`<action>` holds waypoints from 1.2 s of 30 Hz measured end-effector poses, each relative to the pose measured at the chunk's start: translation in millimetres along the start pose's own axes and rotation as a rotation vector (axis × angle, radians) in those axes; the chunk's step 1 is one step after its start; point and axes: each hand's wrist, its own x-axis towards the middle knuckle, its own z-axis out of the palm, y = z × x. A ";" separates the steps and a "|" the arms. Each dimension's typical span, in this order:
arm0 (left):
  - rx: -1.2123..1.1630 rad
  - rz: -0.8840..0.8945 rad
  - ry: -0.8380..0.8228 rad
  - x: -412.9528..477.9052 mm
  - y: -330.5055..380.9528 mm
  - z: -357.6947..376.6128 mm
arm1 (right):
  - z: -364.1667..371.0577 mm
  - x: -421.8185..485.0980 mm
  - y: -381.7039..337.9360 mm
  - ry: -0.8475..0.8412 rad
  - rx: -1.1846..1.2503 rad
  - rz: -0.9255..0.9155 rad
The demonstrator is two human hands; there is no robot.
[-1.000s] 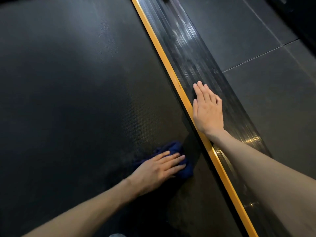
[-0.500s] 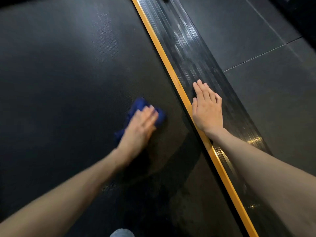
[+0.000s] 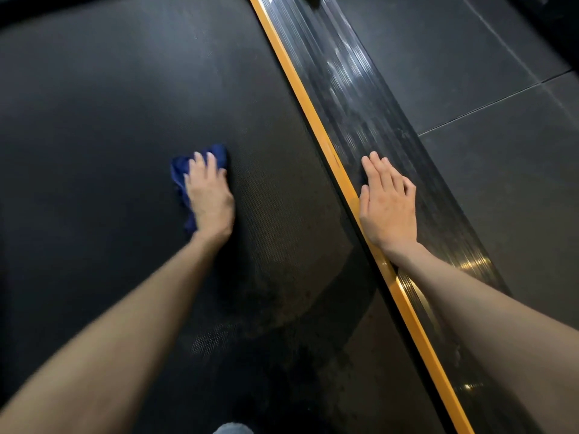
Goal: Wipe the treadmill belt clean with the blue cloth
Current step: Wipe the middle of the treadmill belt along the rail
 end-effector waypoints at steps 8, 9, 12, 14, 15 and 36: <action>-0.025 0.544 -0.258 -86.1 63.2 15.0 | -3.7 -1.8 0.9 -0.018 -0.009 -0.034; -0.011 0.502 -0.204 -71.9 40.6 12.5 | -4.1 -1.6 1.4 -0.015 -0.005 -0.033; 0.096 0.126 -0.039 -30.1 -56.5 -7.9 | -1.0 -2.0 1.7 -0.003 -0.010 -0.026; 0.109 -0.102 -0.012 -26.8 -88.9 -23.5 | 1.8 -1.0 1.2 0.021 -0.025 -0.024; 0.098 -0.181 -0.005 -28.9 -86.0 -22.9 | 2.6 -0.8 0.6 0.023 -0.029 -0.019; 0.091 -0.040 -0.008 -81.0 -47.0 -15.5 | 4.9 -0.9 -0.2 0.019 -0.024 -0.003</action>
